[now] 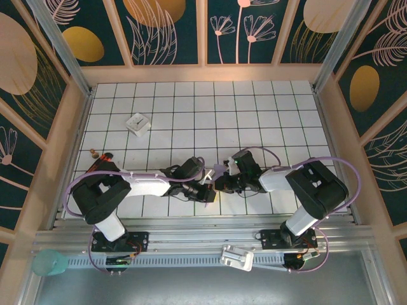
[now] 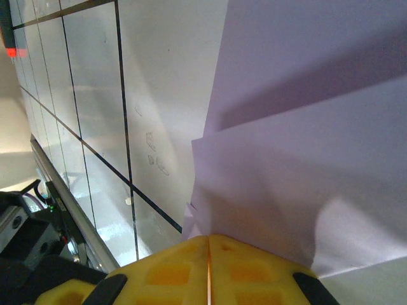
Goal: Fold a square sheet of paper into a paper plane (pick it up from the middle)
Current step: Fold the wing for the fifth time at the center of the table.
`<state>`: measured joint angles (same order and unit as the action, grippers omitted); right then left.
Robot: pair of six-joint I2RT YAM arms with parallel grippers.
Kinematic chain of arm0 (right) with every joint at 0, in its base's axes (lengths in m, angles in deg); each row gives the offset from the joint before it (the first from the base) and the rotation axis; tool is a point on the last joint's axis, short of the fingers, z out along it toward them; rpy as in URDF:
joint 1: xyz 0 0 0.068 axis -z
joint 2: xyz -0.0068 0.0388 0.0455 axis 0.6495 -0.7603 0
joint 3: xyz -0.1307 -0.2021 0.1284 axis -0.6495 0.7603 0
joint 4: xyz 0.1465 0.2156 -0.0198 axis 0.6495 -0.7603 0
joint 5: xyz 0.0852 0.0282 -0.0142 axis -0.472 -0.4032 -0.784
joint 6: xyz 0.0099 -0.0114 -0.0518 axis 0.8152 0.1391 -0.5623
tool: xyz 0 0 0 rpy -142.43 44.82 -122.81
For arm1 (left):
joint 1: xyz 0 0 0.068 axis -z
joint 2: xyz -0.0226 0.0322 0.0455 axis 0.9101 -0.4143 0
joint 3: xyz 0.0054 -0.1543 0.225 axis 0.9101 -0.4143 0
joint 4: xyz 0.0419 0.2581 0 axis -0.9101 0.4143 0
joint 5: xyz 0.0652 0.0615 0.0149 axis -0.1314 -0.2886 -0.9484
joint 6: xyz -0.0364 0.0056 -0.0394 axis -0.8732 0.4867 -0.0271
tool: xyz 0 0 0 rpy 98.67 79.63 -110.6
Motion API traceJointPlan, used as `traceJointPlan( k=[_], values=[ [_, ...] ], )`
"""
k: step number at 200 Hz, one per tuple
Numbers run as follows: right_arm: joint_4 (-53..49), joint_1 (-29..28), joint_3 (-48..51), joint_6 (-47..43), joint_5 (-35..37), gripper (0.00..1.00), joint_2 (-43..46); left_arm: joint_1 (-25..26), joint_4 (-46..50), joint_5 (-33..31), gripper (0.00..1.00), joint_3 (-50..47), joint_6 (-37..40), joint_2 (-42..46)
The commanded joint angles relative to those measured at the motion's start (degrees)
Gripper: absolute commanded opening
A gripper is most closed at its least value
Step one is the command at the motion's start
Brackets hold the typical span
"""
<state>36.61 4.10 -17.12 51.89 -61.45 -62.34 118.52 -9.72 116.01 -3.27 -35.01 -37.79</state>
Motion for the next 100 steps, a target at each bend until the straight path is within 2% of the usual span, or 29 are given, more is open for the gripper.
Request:
traceJointPlan(
  k=[1,50,100],
  values=[
    [-2.1,0.73,1.04,-1.55,3.69,0.09,-0.85,-0.08,-0.8,-0.63,0.0,-1.53,-0.81,-1.53],
    [-2.8,0.8,-0.22,-2.24,2.95,0.09,-0.89,-0.11,-0.73,-0.97,0.0,-4.33,-0.81,-3.86],
    [-2.05,0.85,-2.14,-2.43,-0.52,0.12,0.72,-0.8,-6.94,4.01,0.0,-9.66,-7.43,-4.39]
  ],
)
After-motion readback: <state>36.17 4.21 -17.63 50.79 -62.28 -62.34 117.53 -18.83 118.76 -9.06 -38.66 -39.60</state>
